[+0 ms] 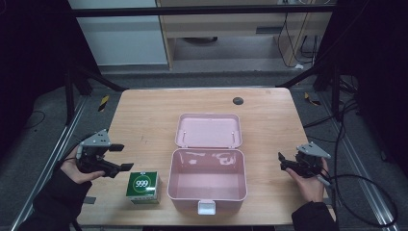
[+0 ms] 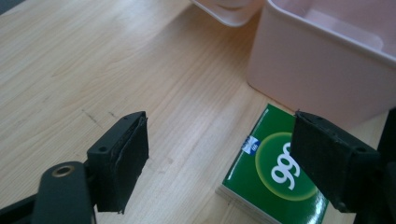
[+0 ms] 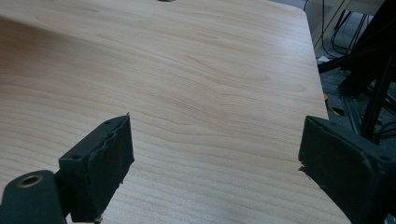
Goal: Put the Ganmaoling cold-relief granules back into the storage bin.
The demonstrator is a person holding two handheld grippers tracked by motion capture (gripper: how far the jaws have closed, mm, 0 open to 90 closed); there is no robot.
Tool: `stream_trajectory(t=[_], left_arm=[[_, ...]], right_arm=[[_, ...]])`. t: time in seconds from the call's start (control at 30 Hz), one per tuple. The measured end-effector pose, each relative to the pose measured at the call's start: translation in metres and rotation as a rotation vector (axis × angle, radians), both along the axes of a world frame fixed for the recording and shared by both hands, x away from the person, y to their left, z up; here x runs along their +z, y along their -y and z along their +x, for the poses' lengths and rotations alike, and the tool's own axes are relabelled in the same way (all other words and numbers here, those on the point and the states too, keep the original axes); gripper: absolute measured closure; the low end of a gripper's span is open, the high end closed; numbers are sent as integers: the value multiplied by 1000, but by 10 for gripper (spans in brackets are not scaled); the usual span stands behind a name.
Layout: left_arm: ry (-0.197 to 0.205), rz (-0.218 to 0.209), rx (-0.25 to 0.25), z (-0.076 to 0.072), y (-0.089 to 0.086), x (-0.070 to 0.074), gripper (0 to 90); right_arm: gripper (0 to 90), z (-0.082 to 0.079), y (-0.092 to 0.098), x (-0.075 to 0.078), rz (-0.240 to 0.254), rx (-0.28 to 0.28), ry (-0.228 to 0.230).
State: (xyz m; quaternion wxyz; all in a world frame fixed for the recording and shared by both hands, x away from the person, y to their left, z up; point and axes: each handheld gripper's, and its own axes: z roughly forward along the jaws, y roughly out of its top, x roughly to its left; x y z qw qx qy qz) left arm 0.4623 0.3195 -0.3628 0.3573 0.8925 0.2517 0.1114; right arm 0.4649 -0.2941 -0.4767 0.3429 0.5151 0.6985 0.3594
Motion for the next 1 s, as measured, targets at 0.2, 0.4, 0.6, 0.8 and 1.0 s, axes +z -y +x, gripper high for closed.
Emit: stream_trajectory(t=[0.2,0.4,0.6,0.8,1.0], left_arm=[[-18,74,-94,-2,9,-1,155],[-32,134,-160,-6,16,-2,149],[-50,173,-214,-7,22,-3,148],[-60,201,-259,-9,27,-5,135],[-62,241,-304,-11,32,-10,116]], right_arm=[[102,0,-1,0,-2,5,-5],[101,0,-1,0,-11,9,-5],[98,0,-1,0,-24,14,-9],[92,0,-2,-1,-32,18,-14],[86,0,-2,-2,-35,19,-19]])
